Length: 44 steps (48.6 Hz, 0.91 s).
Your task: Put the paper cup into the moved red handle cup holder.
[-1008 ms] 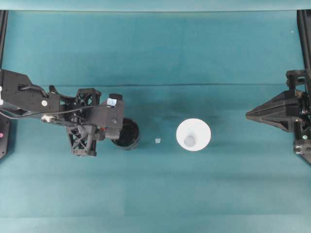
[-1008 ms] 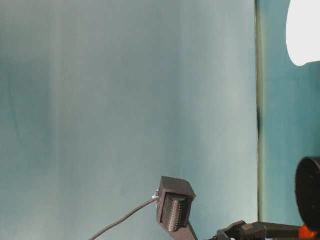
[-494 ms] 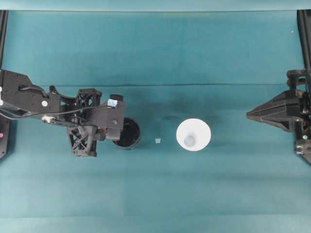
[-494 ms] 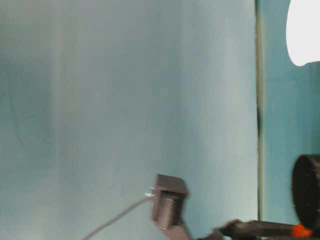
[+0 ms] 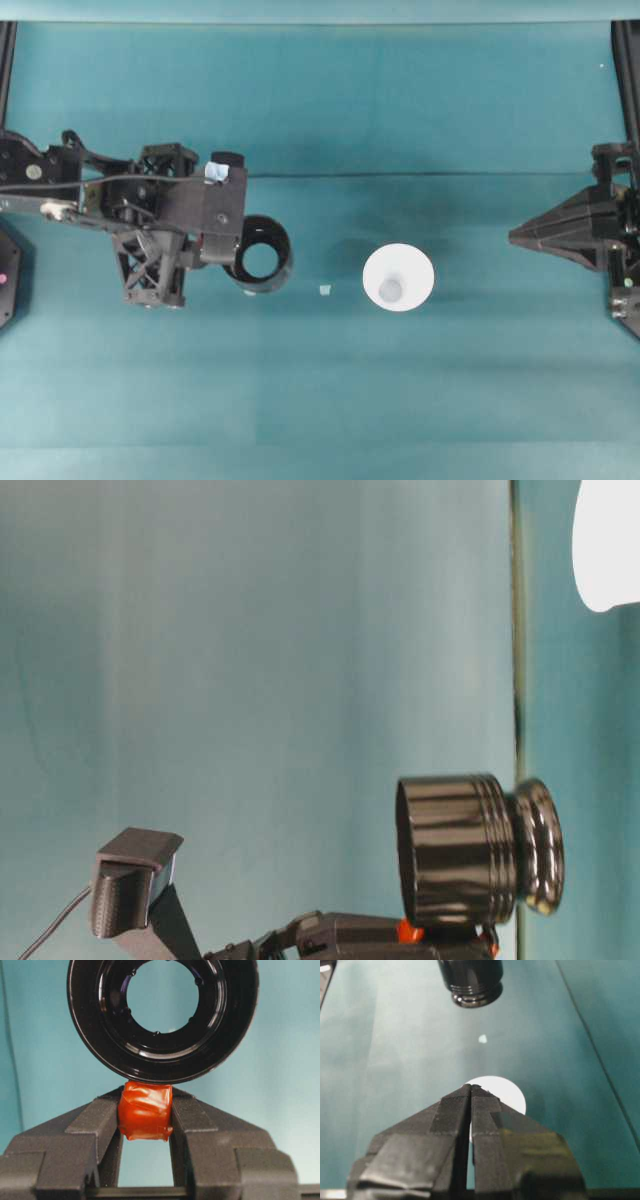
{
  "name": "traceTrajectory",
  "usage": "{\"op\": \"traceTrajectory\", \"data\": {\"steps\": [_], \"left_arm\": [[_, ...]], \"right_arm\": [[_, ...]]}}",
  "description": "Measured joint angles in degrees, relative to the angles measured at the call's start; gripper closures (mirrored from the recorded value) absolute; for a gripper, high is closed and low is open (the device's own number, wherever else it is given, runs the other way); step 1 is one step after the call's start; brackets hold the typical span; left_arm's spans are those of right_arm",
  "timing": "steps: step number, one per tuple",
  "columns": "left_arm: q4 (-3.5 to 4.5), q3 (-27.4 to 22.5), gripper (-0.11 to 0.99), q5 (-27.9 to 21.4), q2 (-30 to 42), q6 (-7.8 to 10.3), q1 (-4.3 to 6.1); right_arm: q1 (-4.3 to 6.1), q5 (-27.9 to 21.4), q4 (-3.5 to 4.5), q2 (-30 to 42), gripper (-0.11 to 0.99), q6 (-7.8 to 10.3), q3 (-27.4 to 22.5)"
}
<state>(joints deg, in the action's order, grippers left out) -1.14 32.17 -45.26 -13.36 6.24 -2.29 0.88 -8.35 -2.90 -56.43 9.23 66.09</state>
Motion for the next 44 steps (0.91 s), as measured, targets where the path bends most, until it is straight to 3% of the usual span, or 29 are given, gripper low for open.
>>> {"op": "traceTrajectory", "data": {"steps": [10, 26, 44], "left_arm": [[0.0, -3.25, 0.6, -0.44, 2.46, 0.0, -0.09], [0.0, -11.34, 0.6, -0.26, 13.36, 0.0, -0.09], [0.0, -10.11, 0.6, 7.38, 19.42, -0.09, 0.18]], "right_arm": [[-0.09, 0.0, 0.0, -0.18, 0.97, 0.0, 0.09], [0.0, -0.79, 0.0, -0.62, 0.97, 0.0, 0.0], [0.0, -3.34, 0.18, -2.81, 0.97, 0.0, 0.0]]}}
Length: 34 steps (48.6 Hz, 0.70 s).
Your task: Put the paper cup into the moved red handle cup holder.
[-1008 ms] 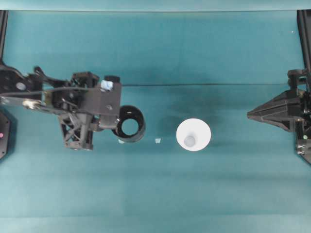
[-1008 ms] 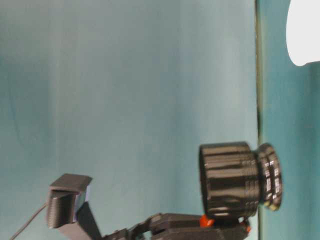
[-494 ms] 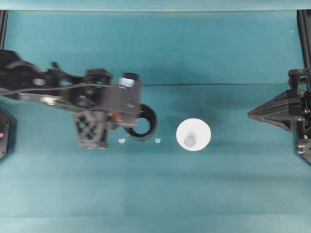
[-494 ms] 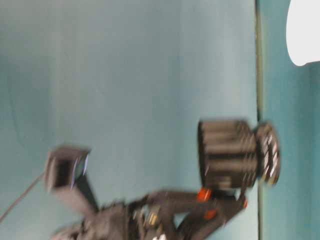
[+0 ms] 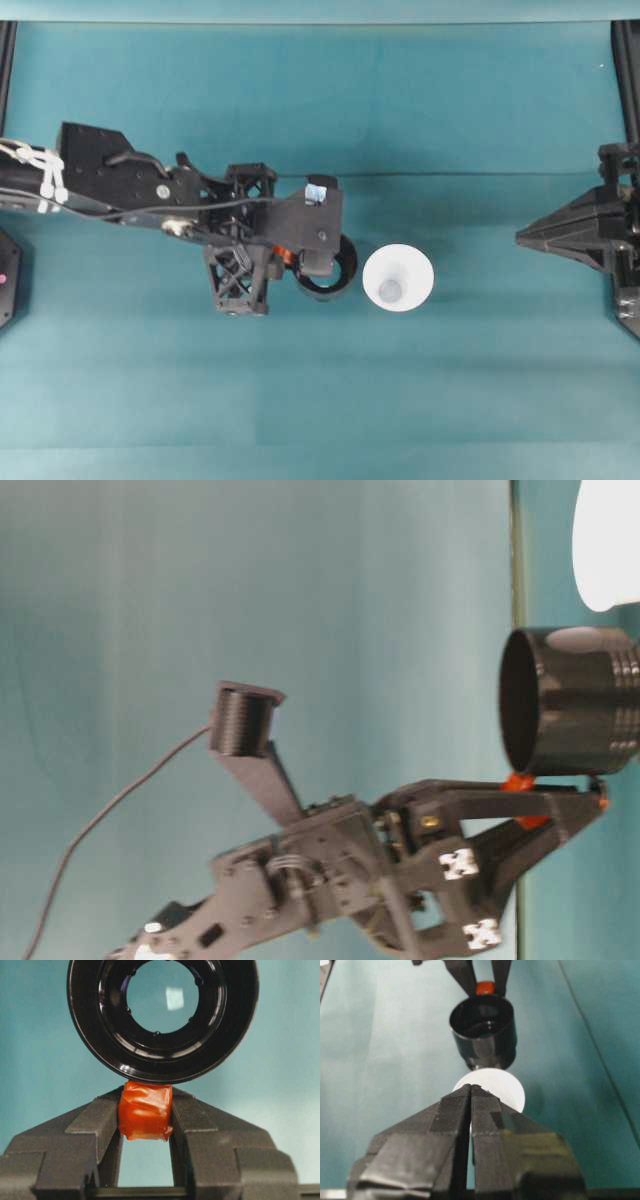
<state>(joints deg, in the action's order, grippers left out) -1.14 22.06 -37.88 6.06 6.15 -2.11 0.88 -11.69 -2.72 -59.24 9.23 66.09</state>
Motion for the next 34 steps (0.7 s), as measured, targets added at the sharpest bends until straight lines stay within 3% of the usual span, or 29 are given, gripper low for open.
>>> {"op": "traceTrajectory", "data": {"steps": [15, 34], "left_arm": [[0.09, 1.32, 0.6, 3.96, 2.99, -0.18, 0.0], [0.09, 2.11, 0.6, 4.57, 4.13, -0.18, 0.09]], "right_arm": [[0.0, -1.85, 0.0, -1.58, 0.97, 0.0, 0.0], [0.0, -2.11, -0.18, -2.02, 0.97, 0.0, 0.09]]}}
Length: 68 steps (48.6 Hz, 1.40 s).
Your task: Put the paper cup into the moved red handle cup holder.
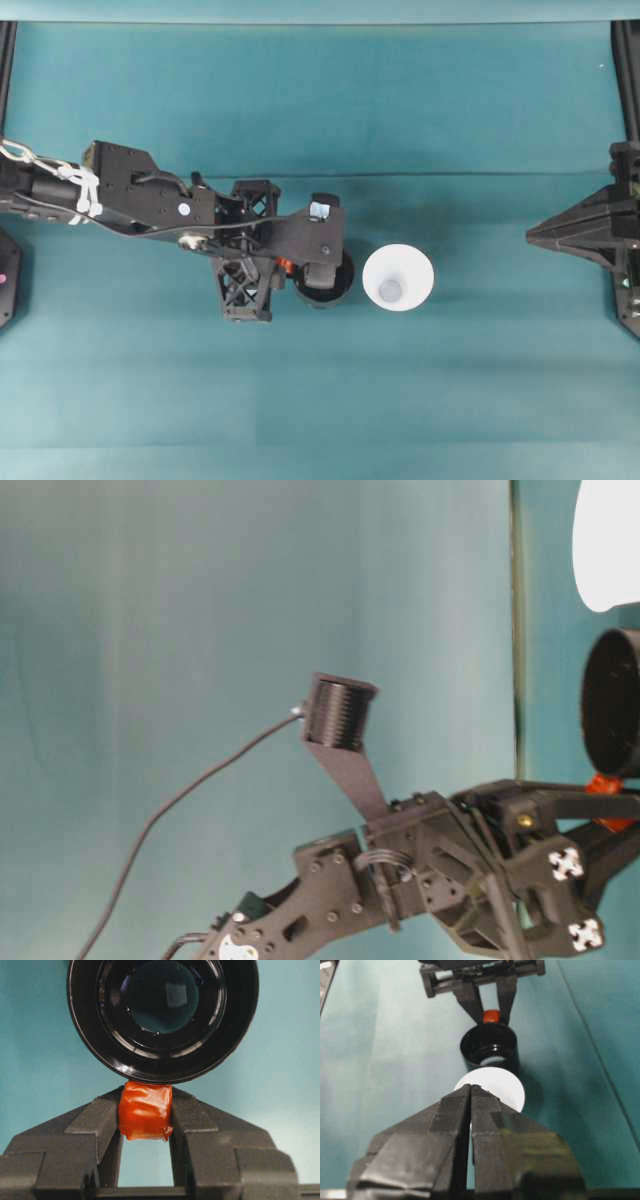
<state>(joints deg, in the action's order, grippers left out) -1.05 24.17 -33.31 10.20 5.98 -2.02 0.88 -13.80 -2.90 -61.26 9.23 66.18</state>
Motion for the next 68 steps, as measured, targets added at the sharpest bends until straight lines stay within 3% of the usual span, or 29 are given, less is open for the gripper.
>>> {"op": "traceTrajectory", "data": {"steps": [45, 47, 53, 57, 68], "left_arm": [[0.0, 1.32, 0.58, 2.99, 0.09, -0.26, -0.09], [-0.09, 1.32, 0.51, 3.08, 0.09, -0.44, -0.09], [-0.09, 1.76, 0.13, 4.57, 0.0, -0.44, -0.09], [-0.09, 2.46, -0.05, 6.06, 0.0, -0.18, -0.09], [0.0, 3.69, -0.08, 6.77, -0.35, 0.0, 0.0]], "right_arm": [[0.0, 0.0, 0.0, -0.09, 0.97, 0.0, 0.0], [0.0, 0.0, 0.0, -0.09, 0.97, 0.0, -0.09], [0.0, 0.0, 0.0, -0.09, 0.97, 0.0, -0.09], [-0.09, 0.0, 0.0, -0.09, 0.97, 0.18, -0.09], [0.0, 0.0, -0.09, -0.09, 0.97, 0.97, -0.09]]}}
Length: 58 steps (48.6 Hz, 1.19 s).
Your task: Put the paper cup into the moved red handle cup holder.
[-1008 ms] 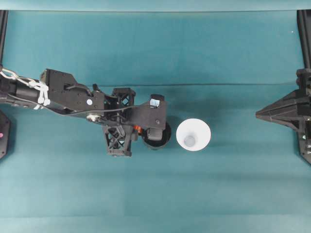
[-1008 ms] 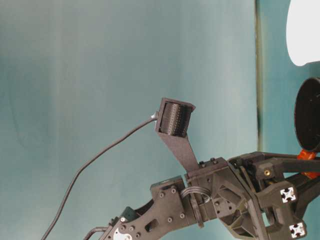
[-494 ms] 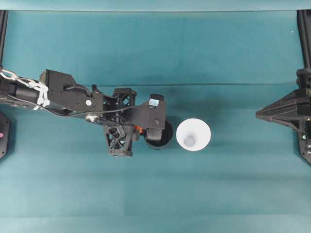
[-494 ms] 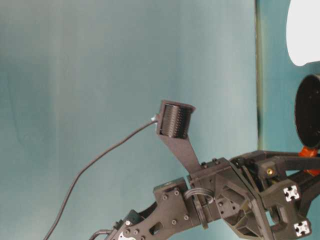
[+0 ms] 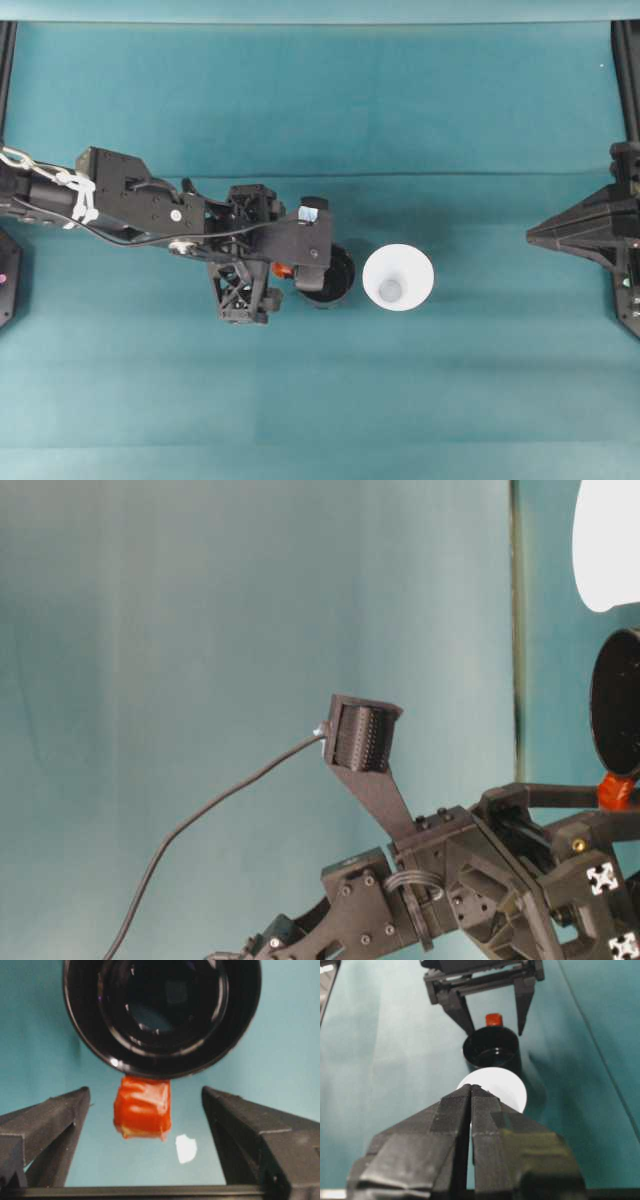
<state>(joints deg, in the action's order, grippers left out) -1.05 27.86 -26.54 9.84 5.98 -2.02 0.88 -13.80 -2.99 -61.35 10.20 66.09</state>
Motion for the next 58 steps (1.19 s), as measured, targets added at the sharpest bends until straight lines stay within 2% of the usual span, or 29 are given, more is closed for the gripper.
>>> {"op": "traceTrajectory", "data": {"steps": [9, 16, 22, 25, 30, 32, 38, 45, 49, 53, 56, 58], "left_arm": [[-0.09, 0.09, -0.08, -3.87, -5.45, 0.09, 0.44], [0.0, 1.41, -0.08, -8.88, -15.47, 0.09, 1.05], [-0.09, 3.96, -0.08, -10.37, -23.38, 0.09, 1.67], [0.0, 5.98, -0.08, -10.55, -27.07, 0.09, 2.29], [-0.09, 8.96, -0.08, -10.63, -30.94, -0.26, 3.25], [-0.09, 9.93, -0.08, -10.55, -31.9, -0.35, 3.52], [0.0, 11.87, -0.08, -10.63, -34.01, -0.88, 3.52], [-0.09, 13.01, -0.08, -10.63, -35.51, -2.02, 3.52], [-0.09, 13.36, -0.08, -10.63, -35.86, -2.55, 3.6], [-0.09, 13.62, -0.08, -10.55, -36.21, -2.55, 3.52], [0.0, 13.71, -0.08, -10.63, -36.39, -2.55, 3.6], [0.0, 13.8, -0.08, -10.63, -36.47, -2.55, 3.52]], "right_arm": [[0.0, -0.35, 0.0, -0.18, 0.97, 0.26, 0.0], [-0.09, -2.72, 0.0, -0.09, 0.97, 0.7, -0.18], [0.09, -4.39, 0.09, 0.44, 0.97, 2.2, -1.05], [0.7, -5.36, 0.0, 1.32, 0.97, 3.08, -2.02], [1.85, -7.65, 0.09, 3.78, 0.97, 3.34, -4.13], [2.29, -8.53, 0.35, 4.92, 0.97, 3.43, -5.1], [3.96, -11.07, 0.7, 9.93, 0.96, 3.43, -8.79], [5.19, -14.15, 0.7, 16.08, 0.94, 3.52, -13.01], [5.54, -16.87, 0.7, 20.39, 0.89, 3.6, -15.21], [5.54, -18.98, 0.62, 24.7, 0.81, 3.6, -17.14], [5.54, -19.86, 0.44, 27.16, 0.69, 3.6, -18.63], [5.63, -20.21, 0.44, 29.09, 0.57, 3.6, -19.78]]}}
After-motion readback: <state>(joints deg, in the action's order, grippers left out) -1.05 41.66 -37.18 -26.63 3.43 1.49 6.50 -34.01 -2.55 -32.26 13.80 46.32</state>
